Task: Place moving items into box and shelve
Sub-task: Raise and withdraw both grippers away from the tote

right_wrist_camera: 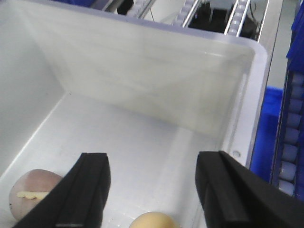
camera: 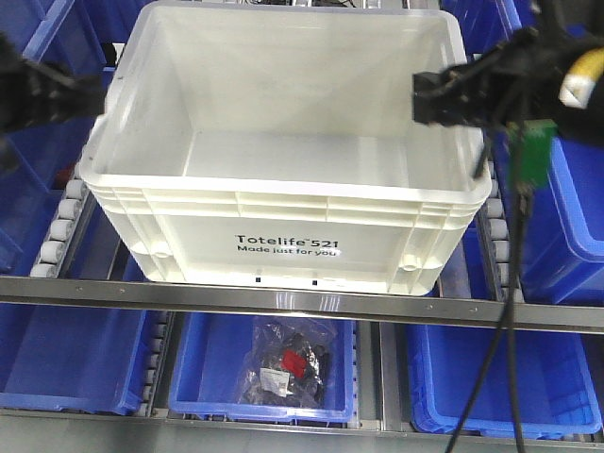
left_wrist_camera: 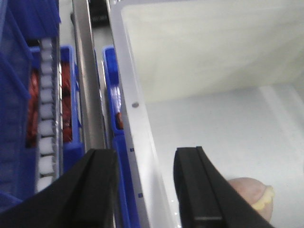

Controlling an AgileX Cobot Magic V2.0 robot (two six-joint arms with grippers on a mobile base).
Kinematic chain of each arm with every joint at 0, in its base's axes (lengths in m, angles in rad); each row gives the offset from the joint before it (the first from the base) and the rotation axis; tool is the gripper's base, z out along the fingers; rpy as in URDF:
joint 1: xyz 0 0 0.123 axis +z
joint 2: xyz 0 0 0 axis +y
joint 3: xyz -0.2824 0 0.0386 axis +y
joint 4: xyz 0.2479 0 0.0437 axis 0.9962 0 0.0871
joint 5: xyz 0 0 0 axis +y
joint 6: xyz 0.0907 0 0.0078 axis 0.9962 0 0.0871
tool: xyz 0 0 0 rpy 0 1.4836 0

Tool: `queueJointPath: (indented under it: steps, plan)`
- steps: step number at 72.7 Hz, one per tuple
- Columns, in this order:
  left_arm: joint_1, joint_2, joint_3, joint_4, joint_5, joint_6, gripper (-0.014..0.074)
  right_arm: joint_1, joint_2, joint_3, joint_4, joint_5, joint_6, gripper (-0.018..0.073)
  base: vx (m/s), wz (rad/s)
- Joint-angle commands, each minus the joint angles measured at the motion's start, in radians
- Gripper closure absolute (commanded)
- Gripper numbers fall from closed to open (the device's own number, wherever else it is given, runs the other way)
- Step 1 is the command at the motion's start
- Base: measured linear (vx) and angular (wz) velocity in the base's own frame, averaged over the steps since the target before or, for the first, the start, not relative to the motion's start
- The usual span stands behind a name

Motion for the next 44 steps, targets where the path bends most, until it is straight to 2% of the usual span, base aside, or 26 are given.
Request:
queueJointPath:
  steps: [1, 13, 21, 29, 37, 44]
  plan:
    - [-0.006, -0.106, 0.044, -0.002, -0.110, 0.040, 0.0188, -0.003, -0.100, 0.053, -0.021, -0.152, -0.006, 0.0102, 0.00, 0.00]
    - [-0.006, -0.331, 0.261, -0.003, -0.137, 0.057, 0.0188, -0.003, -0.297, 0.274, -0.037, -0.271, -0.012, 0.0102, 0.00, 0.00]
    - [-0.006, -0.499, 0.400, -0.005, -0.137, 0.054, 0.0188, -0.003, -0.441, 0.419, -0.046, -0.297, -0.012, 0.0102, 0.00, 0.00]
    - [-0.006, -0.704, 0.528, -0.038, -0.123, 0.053, 0.0188, -0.003, -0.600, 0.559, -0.055, -0.297, -0.012, 0.0102, 0.00, 0.00]
    - [-0.006, -0.830, 0.602, -0.039, -0.127, 0.053, 0.0188, -0.003, -0.674, 0.632, -0.093, -0.299, -0.013, 0.0102, 0.00, 0.00]
    - [-0.006, -0.888, 0.637, -0.037, -0.216, 0.054, 0.0188, -0.003, -0.685, 0.665, -0.117, -0.311, -0.013, 0.0102, 0.00, 0.00]
